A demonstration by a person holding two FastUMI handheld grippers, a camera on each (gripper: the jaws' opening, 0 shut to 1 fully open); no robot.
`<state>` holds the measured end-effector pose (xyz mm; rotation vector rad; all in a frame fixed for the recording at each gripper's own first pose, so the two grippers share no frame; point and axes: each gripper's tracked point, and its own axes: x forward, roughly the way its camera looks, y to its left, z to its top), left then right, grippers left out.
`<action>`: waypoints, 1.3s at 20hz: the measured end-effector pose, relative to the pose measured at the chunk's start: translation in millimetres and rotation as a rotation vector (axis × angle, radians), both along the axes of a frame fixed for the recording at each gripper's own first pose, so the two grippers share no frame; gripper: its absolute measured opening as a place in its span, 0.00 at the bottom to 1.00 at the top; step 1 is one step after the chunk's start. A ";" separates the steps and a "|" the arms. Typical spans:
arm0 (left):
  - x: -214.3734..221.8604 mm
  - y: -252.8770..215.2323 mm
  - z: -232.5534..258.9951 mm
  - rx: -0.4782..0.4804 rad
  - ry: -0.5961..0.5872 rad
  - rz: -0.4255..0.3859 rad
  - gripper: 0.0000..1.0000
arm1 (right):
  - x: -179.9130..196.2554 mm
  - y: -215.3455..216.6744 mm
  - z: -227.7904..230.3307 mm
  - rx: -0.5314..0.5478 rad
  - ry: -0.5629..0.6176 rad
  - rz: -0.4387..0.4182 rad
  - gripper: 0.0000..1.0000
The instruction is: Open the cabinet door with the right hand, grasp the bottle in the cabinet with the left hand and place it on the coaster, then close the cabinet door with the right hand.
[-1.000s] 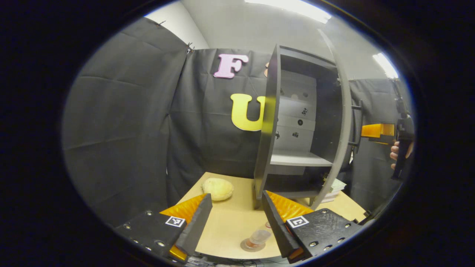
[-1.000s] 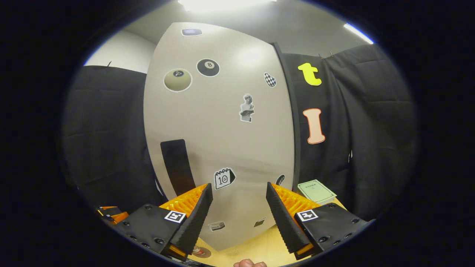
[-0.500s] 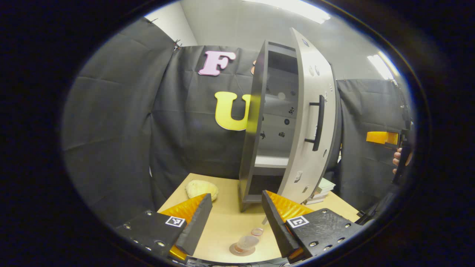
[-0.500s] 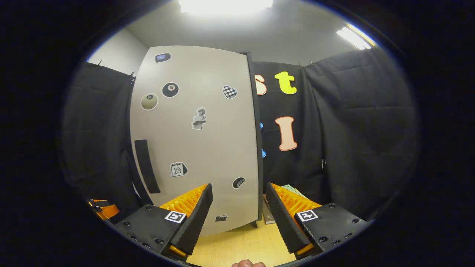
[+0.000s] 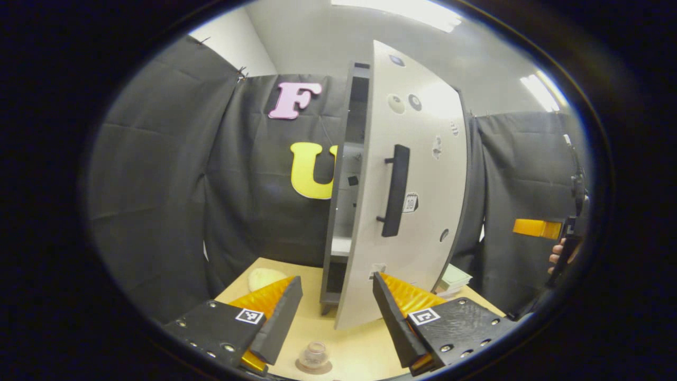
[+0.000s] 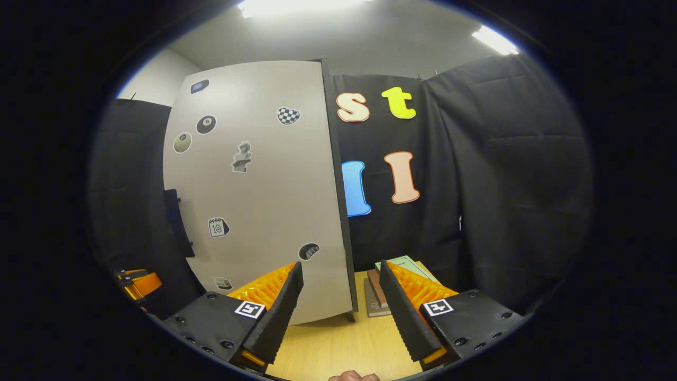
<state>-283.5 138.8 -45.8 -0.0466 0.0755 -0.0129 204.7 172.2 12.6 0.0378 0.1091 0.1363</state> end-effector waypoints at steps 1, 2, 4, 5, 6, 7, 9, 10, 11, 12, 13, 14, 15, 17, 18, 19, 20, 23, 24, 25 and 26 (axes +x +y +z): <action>2.9 -5.4 4.0 0.014 -0.012 0.006 0.84 | 0.6 -4.8 -1.6 -0.010 -0.002 0.000 0.93; 5.5 -11.3 8.8 0.022 -0.025 0.008 0.83 | 1.5 -10.5 -2.7 -0.017 -0.009 -0.004 0.93; 10.5 -27.3 10.2 0.012 -0.030 -0.004 0.81 | 4.9 -21.0 -10.0 -0.019 -0.013 -0.025 0.93; 12.7 -34.3 11.1 0.001 -0.032 -0.011 0.82 | 4.3 -25.5 -14.6 -0.012 -0.008 -0.034 0.93; 14.2 -39.9 13.6 -0.010 -0.037 -0.016 0.82 | 4.8 -29.8 -20.7 -0.003 -0.001 -0.042 0.93; 16.8 -43.7 17.9 -0.016 -0.043 -0.020 0.82 | 3.6 -35.9 -24.8 0.007 0.008 -0.052 0.93; 21.8 -50.0 23.3 -0.003 -0.054 -0.020 0.82 | 1.9 -47.6 -29.1 0.023 0.022 -0.071 0.93; 23.3 -51.3 26.4 0.016 -0.060 -0.012 0.81 | 3.2 -53.0 -31.0 0.028 0.026 -0.077 0.93; 24.5 -52.0 30.5 0.033 -0.068 0.000 0.81 | 3.9 -57.7 -32.4 0.032 0.037 -0.082 0.93; 25.8 -56.3 32.8 0.042 -0.075 0.000 0.81 | 6.1 -63.0 -34.1 0.036 0.040 -0.087 0.93; 22.1 -63.8 31.4 0.045 -0.080 -0.002 0.81 | 8.7 -67.2 -31.8 0.038 0.039 -0.089 0.93; 20.4 -69.7 32.7 0.047 -0.085 -0.003 0.81 | 13.4 -71.3 -30.8 0.040 0.034 -0.092 0.93; 20.8 -72.7 34.3 0.047 -0.088 0.000 0.81 | 16.9 -75.2 -30.0 0.040 0.030 -0.095 0.93; 24.9 -83.5 33.2 0.046 -0.080 0.003 0.81 | 20.4 -78.4 -28.7 0.045 0.024 -0.082 0.93; 27.2 -89.8 32.7 0.045 -0.076 0.003 0.83 | 22.3 -79.8 -28.1 0.045 0.020 -0.074 0.93; 31.9 -95.4 31.3 0.045 -0.071 0.007 0.81 | 23.7 -80.8 -28.5 0.040 0.017 -0.059 0.93; 33.4 -99.3 30.2 0.043 -0.067 0.016 0.81 | 25.3 -82.3 -29.8 0.031 0.016 -0.046 0.93; 33.0 -106.7 24.8 0.019 -0.058 0.050 0.81 | 28.8 -89.2 -33.1 -0.004 0.003 -0.004 0.93; 30.7 -106.4 25.2 0.024 -0.061 0.065 0.81 | 30.1 -90.1 -36.9 -0.013 0.005 0.015 0.93; 29.1 -103.7 26.6 0.035 -0.062 0.089 0.81 | 30.2 -90.2 -40.4 -0.019 0.011 0.035 0.93; 28.2 -100.6 28.0 0.046 -0.056 0.112 0.81 | 30.7 -91.4 -44.2 -0.023 0.019 0.054 0.93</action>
